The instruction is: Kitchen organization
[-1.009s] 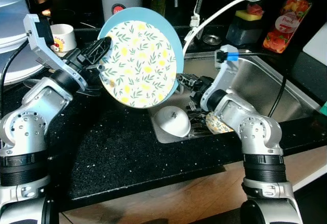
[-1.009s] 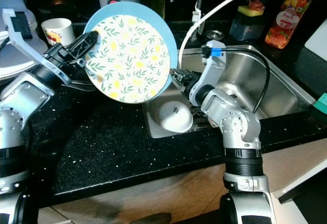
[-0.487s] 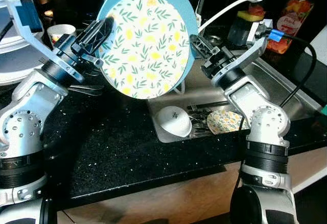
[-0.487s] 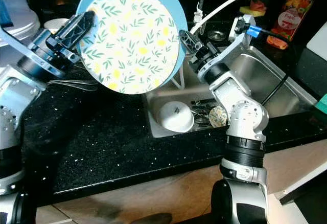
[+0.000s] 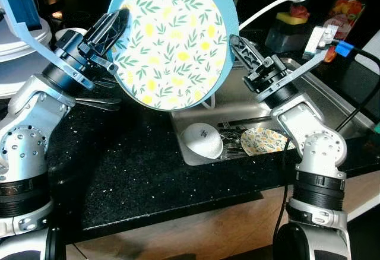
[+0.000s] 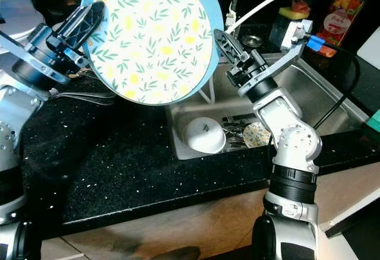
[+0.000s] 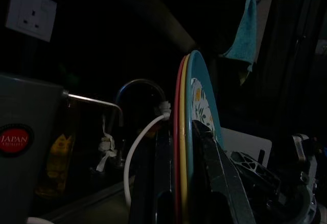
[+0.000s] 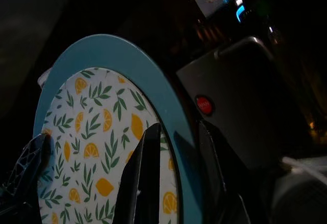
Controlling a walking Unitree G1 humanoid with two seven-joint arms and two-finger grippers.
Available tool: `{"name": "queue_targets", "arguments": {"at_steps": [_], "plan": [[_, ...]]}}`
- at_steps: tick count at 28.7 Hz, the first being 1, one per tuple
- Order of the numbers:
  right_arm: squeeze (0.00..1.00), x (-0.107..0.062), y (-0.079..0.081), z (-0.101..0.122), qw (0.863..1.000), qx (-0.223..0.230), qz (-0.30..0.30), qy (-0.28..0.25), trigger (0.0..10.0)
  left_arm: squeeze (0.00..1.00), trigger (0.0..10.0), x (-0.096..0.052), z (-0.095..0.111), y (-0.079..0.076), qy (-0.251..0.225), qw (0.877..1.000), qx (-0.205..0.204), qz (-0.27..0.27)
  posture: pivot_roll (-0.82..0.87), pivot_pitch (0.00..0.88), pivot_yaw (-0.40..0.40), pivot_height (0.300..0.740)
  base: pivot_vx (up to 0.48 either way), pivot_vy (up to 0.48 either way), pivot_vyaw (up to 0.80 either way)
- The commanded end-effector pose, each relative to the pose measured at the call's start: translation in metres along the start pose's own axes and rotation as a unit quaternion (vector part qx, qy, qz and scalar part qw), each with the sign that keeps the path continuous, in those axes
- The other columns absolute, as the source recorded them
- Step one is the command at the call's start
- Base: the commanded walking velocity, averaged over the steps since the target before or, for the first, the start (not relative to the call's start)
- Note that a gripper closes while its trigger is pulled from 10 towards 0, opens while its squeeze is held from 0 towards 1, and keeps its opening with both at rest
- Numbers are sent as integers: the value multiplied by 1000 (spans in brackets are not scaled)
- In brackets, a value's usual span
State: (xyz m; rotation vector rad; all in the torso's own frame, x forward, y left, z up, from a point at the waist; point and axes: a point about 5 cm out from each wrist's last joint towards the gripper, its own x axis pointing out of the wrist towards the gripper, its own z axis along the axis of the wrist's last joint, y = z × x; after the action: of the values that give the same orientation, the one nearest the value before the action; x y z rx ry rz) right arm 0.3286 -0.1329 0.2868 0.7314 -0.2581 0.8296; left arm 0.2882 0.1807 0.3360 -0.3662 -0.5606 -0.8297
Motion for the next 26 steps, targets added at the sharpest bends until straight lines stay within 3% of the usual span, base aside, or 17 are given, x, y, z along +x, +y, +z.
{"name": "queue_targets", "arguments": {"at_steps": [1,5,6,8,10,14,16,19,22,26], "plan": [[0,11,21,-10,997,-11,67,31,10000,0,10000,12,-1,-14,-2,999,-7,-41,55,0,-57,740,0,0,0],[0,4,-2,-4,997,-65,-16,24,10000,0,10000,11,3,-11,-12,999,-10,-34,57,0,-59,740,0,0,0],[0,-5,-17,6,984,-156,-80,20,10000,0,10000,10,6,-9,-15,999,-11,-31,58,0,-60,740,0,0,0],[0,-7,-20,8,979,-180,-93,20,10000,0,10000,10,6,-9,-16,999,-11,-30,58,0,-60,740,0,0,0],[0,-12,-26,27,967,-212,-137,-19,10000,0,10000,9,7,-8,-20,999,-16,-29,47,0,-55,740,0,0,0],[0,-15,-27,43,963,-218,-149,-54,10000,0,10000,10,7,-8,-22,999,-19,-30,47,0,-55,740,0,0,0],[0,-15,-20,48,975,-178,-110,-74,10000,0,10000,10,7,-7,-22,999,-20,-31,42,0,-55,740,0,0,0],[0,-14,-6,44,984,-159,-47,-71,10000,0,10000,10,7,-7,-23,999,-22,-31,42,0,-55,740,0,0,0],[0,-11,6,42,984,-163,-3,-77,10000,0,10000,10,6,-7,-21,999,-22,-29,45,0,-56,740,0,0,0],[0,-11,10,45,984,-151,16,-89,10000,0,10000,9,6,-7,-20,999,-23,-27,45,0,-56,740,0,0,0]]}}
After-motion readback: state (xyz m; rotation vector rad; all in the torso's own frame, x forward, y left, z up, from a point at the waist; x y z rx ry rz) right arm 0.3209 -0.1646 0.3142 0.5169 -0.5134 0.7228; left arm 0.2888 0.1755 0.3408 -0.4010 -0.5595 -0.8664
